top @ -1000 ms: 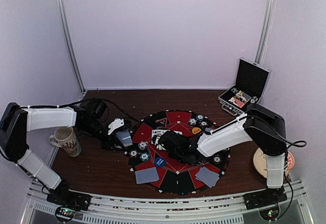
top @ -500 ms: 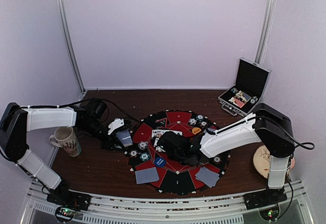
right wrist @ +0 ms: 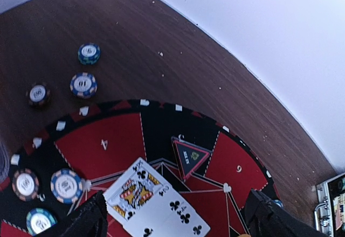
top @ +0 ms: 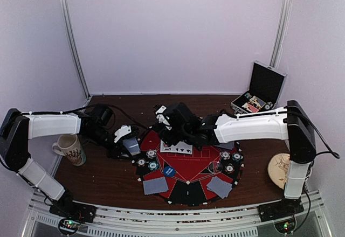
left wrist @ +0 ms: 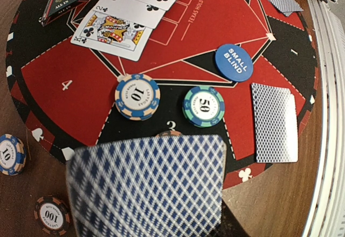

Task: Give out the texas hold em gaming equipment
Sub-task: Pick up the all-in button from position 5.

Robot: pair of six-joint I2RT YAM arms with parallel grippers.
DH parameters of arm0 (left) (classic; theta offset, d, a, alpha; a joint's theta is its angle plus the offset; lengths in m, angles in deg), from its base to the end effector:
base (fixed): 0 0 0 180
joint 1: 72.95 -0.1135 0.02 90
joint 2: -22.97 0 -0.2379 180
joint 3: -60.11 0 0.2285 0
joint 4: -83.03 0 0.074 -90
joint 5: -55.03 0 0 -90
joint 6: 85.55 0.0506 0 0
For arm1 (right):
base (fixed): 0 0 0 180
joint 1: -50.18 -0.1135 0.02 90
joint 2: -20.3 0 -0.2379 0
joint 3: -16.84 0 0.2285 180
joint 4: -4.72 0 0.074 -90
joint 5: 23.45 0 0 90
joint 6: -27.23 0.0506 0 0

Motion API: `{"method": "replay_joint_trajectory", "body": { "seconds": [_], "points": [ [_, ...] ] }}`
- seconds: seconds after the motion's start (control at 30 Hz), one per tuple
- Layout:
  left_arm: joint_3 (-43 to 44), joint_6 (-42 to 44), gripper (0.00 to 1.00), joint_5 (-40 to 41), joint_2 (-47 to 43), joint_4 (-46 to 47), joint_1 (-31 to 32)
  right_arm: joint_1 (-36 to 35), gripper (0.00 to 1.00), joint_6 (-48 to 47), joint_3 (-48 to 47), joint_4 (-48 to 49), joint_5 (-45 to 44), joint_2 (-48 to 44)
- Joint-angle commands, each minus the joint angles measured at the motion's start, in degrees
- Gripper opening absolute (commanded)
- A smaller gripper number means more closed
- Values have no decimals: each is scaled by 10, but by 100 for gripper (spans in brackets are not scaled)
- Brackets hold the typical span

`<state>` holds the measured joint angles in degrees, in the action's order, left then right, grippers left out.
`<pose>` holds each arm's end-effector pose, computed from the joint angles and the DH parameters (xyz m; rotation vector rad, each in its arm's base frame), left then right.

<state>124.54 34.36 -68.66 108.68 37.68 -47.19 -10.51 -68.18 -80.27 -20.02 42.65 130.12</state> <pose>0.2230 -0.1388 0.1612 1.3655 2.2354 -0.7715 0.2230 0.3554 0.2139 -0.9842 1.9246 0.0893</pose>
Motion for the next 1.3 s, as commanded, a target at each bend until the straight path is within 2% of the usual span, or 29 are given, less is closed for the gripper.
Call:
{"method": "replay_joint_trajectory", "body": {
  "seconds": [0.0,0.33,0.6,1.03,1.27],
  "points": [
    [11,4,35,-11,-10,6,-1,37,90,122,-76,-44,61,62],
    [11,6,35,-11,-9,6,-1,95,97,227,-177,-56,89,181],
    [11,5,35,-12,-9,7,-1,104,100,304,-202,-31,85,242],
    [11,7,35,-12,-10,7,-1,101,99,349,-234,-30,38,293],
    [10,6,35,-11,-12,6,-1,99,93,351,-280,-65,7,329]
  ]
}}
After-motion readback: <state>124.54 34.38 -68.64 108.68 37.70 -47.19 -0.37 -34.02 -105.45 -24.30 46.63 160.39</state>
